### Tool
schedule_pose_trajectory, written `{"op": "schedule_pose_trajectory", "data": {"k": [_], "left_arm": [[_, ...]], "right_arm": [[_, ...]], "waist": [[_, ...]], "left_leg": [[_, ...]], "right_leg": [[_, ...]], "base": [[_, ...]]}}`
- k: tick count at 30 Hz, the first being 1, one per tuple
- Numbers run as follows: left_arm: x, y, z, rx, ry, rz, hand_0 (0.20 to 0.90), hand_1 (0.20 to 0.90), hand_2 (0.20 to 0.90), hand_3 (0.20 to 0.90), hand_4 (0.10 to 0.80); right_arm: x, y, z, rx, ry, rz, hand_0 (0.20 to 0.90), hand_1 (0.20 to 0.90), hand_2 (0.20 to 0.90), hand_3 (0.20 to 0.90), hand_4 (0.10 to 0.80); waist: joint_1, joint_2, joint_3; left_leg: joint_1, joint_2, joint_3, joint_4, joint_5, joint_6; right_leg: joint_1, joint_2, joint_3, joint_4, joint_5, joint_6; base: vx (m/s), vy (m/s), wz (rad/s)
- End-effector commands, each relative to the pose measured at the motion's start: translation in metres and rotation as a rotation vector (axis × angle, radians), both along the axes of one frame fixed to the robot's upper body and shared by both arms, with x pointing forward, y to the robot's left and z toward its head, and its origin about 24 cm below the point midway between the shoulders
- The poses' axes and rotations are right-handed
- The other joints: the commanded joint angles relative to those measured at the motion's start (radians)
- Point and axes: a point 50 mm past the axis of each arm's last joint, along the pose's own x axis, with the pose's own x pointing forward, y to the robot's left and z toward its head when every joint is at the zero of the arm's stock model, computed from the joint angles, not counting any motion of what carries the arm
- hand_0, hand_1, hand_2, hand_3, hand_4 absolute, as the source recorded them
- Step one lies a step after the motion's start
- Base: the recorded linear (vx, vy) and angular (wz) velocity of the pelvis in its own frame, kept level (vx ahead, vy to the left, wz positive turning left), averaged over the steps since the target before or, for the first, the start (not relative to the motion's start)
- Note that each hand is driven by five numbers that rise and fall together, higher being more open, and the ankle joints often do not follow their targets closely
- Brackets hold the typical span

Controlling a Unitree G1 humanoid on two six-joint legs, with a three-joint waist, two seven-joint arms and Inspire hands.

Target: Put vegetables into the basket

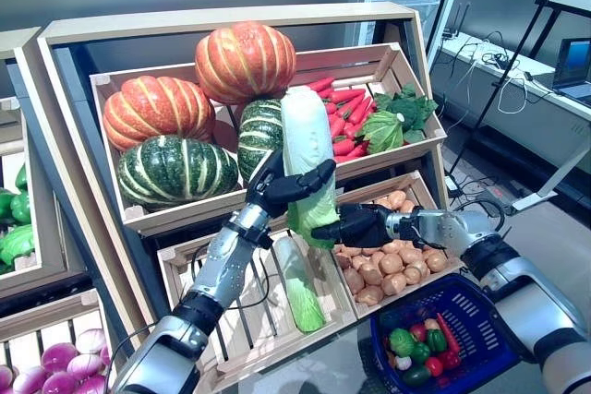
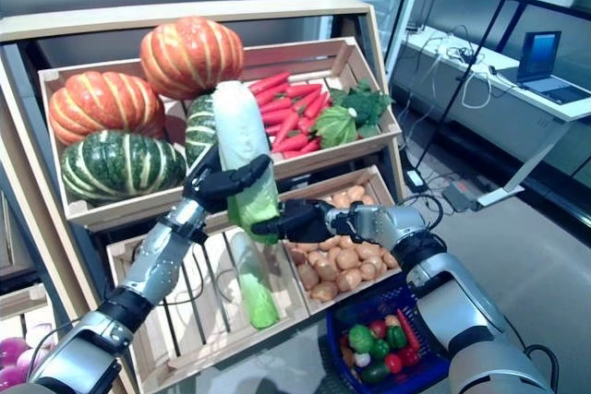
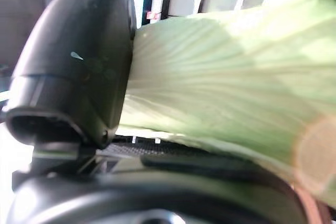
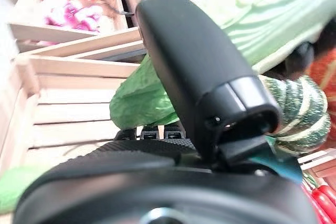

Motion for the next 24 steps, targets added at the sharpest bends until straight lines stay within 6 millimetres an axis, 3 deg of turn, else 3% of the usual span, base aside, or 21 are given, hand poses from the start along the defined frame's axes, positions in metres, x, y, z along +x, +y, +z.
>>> {"op": "schedule_pose_trajectory", "data": {"k": [1,4,5,6,15,24], "left_arm": [[0.000,-0.028,0.005,-0.022,-0.079,-0.120,0.300,0.300,0.300,0.300,0.400],[-0.002,-0.038,0.003,-0.044,-0.068,-0.151,0.300,0.300,0.300,0.300,0.400],[-0.005,-0.043,0.001,-0.050,-0.060,-0.163,0.300,0.300,0.300,0.300,0.400],[-0.006,-0.045,-0.001,-0.054,-0.051,-0.169,0.300,0.300,0.300,0.300,0.400],[-0.014,-0.052,-0.018,-0.046,0.006,-0.208,0.300,0.300,0.300,0.300,0.400],[-0.013,-0.050,-0.017,-0.036,0.010,-0.193,0.300,0.300,0.300,0.300,0.400]], "right_arm": [[0.025,0.037,0.079,0.450,-0.224,-0.043,0.900,0.900,0.900,0.900,0.800],[0.028,0.046,0.089,0.515,-0.267,-0.083,0.900,0.900,0.900,0.900,0.800],[0.029,0.048,0.093,0.541,-0.287,-0.101,0.524,0.524,0.524,0.524,0.549],[0.030,0.050,0.096,0.556,-0.300,-0.114,0.300,0.300,0.300,0.300,0.400],[0.038,0.040,0.104,0.523,-0.371,-0.170,0.300,0.300,0.300,0.300,0.400],[0.040,0.028,0.098,0.462,-0.382,-0.201,0.300,0.300,0.300,0.300,0.400]], "waist": [[0.019,-0.025,-0.097],[0.021,-0.021,-0.096],[0.022,-0.019,-0.095],[0.023,-0.018,-0.096],[0.031,-0.018,-0.097],[0.026,-0.019,-0.096]], "left_leg": [[0.009,-0.039,0.002,0.001,-0.132,0.026],[0.008,-0.039,-0.001,0.001,-0.132,0.028],[0.008,-0.040,-0.003,0.001,-0.133,0.029],[0.008,-0.040,-0.005,0.001,-0.134,0.029],[0.009,-0.041,-0.014,0.001,-0.138,0.030],[0.011,-0.039,-0.012,0.001,-0.139,0.031]], "right_leg": [[-0.019,0.016,0.017,0.001,-0.037,-0.040],[-0.019,0.016,0.019,0.001,-0.038,-0.042],[-0.019,0.015,0.019,0.001,-0.039,-0.042],[-0.019,0.015,0.019,0.001,-0.040,-0.042],[-0.016,0.014,0.015,0.001,-0.042,-0.041],[-0.017,0.014,0.018,0.001,-0.039,-0.040]], "base": [[0.000,0.000,0.00],[0.000,0.000,0.00],[0.000,0.000,0.00],[0.000,0.000,0.00],[0.001,0.000,0.01],[0.002,-0.002,0.06]]}}
